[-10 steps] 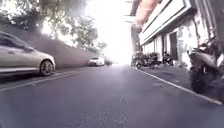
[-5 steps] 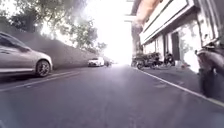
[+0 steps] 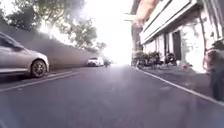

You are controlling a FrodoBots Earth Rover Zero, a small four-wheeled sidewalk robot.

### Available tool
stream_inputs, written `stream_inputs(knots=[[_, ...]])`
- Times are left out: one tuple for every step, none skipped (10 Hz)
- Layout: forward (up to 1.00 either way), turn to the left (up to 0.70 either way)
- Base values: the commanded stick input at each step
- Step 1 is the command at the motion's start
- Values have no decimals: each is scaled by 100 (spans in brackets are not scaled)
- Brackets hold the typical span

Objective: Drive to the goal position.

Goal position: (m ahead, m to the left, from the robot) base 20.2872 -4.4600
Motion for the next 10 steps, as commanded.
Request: stream_inputs(knots=[[45,0],[45,0],[45,0],[45,0],[45,0],[45,0],[45,0],[45,0],[45,0],[45,0]])
